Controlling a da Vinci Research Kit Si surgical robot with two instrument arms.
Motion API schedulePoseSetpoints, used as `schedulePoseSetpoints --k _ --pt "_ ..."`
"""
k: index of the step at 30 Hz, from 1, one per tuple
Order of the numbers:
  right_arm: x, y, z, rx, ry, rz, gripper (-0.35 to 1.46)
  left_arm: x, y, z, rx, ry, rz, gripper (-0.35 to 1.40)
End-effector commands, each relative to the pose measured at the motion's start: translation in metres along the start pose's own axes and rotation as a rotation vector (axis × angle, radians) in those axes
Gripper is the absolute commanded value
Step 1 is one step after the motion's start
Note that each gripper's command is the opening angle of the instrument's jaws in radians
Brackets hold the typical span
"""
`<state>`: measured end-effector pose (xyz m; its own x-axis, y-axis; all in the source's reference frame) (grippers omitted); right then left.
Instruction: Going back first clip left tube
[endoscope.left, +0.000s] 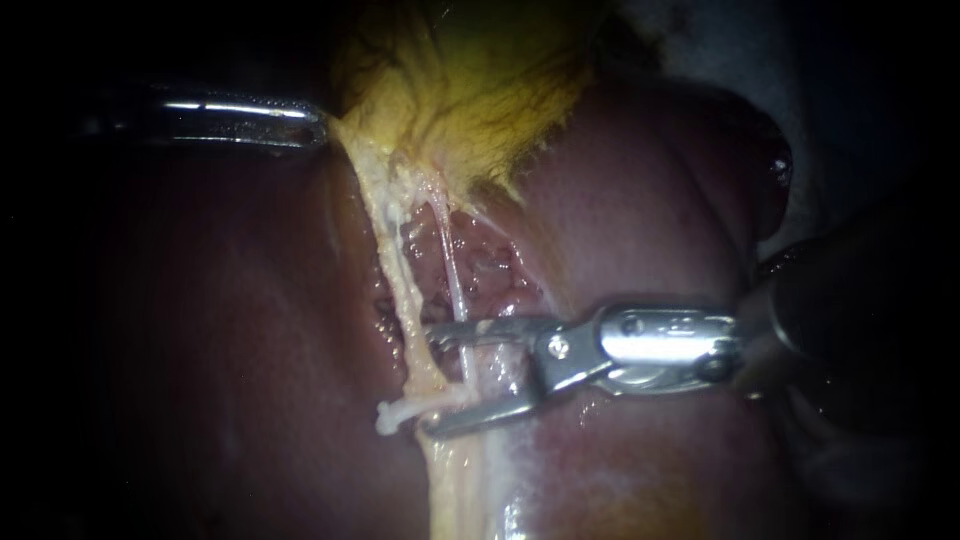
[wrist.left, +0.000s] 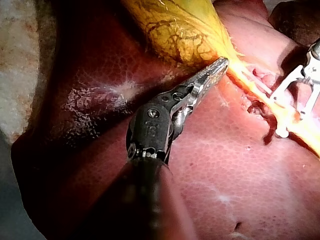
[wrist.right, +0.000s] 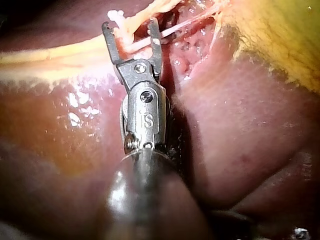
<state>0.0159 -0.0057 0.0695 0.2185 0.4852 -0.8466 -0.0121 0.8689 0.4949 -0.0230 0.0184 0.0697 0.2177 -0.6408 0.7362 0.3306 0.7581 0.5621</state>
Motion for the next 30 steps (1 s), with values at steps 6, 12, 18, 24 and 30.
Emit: schedulePoseSetpoints --k 6,12,18,24,30 --pt "0.0029 -0.0004 -0.0056 -0.016 -0.102 -0.095 0.60 0.0001 0.0001 -0.0002 0.001 0.000 0.000 -0.35" --pt "0.0054 -0.0005 -0.0092 -0.051 -0.132 -0.113 0.59 0.0001 0.0002 -0.0002 -0.002 0.000 0.001 -0.35" --pt "0.0063 0.0000 -0.0105 -0.077 -0.137 -0.120 0.59 0.0008 0.0002 0.0006 -0.006 -0.001 0.004 -0.35" --pt "0.0065 0.0001 -0.0111 -0.077 -0.137 -0.118 0.59 0.0028 0.0007 0.0030 -0.021 -0.005 0.016 -0.35" --pt "0.0065 0.0001 -0.0112 -0.076 -0.137 -0.118 0.59 0.0050 0.0010 0.0063 -0.010 0.006 0.028 -0.35"
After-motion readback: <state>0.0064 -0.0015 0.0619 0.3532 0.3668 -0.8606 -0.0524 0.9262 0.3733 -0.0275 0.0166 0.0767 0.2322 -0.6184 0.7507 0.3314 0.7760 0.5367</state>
